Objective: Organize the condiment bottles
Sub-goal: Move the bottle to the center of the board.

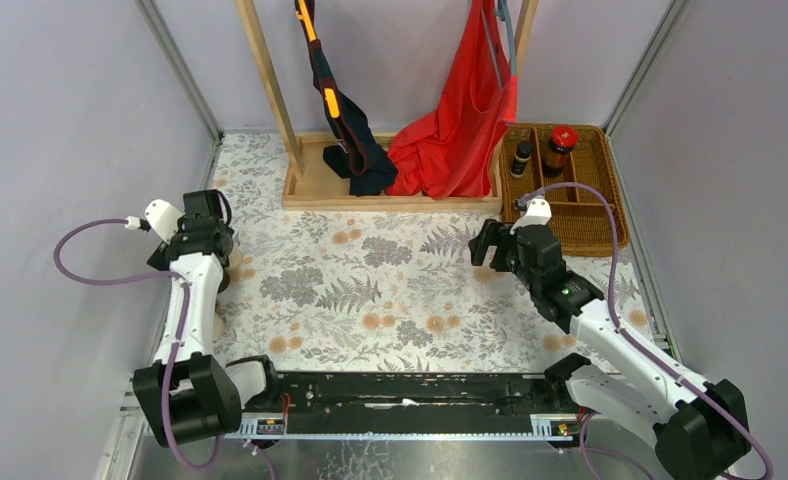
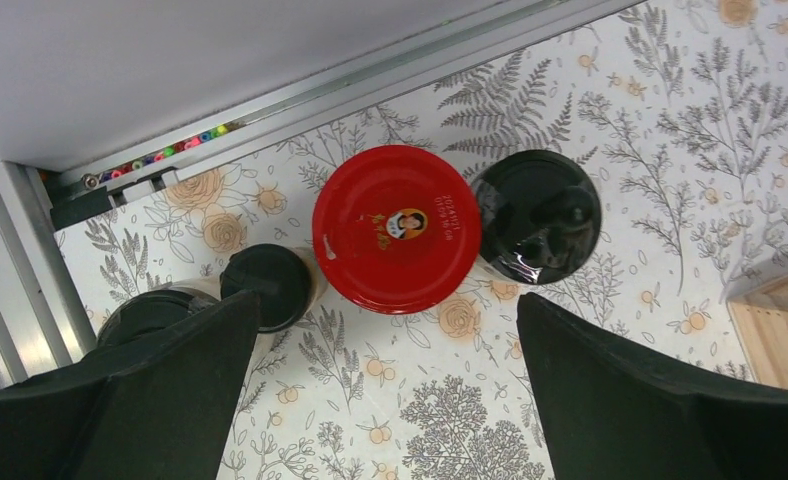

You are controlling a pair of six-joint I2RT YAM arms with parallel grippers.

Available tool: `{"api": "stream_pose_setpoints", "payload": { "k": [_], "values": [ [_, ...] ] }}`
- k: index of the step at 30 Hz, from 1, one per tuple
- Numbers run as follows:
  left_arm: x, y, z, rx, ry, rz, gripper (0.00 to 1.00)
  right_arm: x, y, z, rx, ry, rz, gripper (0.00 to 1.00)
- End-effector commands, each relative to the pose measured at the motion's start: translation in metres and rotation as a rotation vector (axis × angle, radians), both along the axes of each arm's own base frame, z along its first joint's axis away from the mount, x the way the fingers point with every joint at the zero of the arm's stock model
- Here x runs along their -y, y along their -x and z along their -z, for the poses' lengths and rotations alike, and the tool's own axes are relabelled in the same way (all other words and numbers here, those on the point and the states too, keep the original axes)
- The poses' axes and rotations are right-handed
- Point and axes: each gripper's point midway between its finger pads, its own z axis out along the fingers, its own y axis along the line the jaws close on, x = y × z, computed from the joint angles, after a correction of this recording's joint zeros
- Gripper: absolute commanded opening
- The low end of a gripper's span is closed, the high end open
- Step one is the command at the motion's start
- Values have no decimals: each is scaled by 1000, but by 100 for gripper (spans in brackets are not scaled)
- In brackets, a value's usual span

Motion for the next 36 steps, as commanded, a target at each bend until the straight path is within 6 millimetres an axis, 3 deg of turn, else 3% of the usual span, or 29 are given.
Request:
{"api": "stream_pose_setpoints", "payload": {
  "k": [1,16,36],
  "values": [
    [-3,7,11,0,52,-42,100,-7,-5,-15,50,-36,-6,90],
    [-17,9,20,5,73,-114,100,-8,-5,-12,44,-34,-7,90],
    [-26,-3,29,-7,88,-132,97,-9,-7,-9,35,-30,-11,90]
  ]
}}
